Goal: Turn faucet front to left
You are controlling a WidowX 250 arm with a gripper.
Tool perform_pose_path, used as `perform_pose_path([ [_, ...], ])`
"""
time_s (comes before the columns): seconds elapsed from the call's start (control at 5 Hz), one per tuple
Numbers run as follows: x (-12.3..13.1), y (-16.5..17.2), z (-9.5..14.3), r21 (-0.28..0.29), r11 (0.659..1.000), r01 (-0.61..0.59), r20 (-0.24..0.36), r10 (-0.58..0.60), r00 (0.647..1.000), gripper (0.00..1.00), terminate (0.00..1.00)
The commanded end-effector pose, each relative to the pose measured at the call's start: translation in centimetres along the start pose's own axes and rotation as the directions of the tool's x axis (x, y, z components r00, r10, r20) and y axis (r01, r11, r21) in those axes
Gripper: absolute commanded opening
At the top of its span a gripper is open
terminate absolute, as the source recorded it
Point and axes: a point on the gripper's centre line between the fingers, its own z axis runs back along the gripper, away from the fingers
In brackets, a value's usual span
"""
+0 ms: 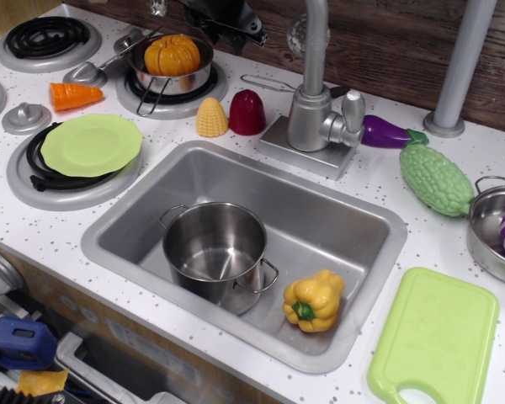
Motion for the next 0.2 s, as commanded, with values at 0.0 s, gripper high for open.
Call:
perform_pose_path([
  [0.0, 1.4, 2.03, -0.76, 0.04, 0.999, 0.025, 0.068, -0.027, 0.997, 0.0, 1.0],
])
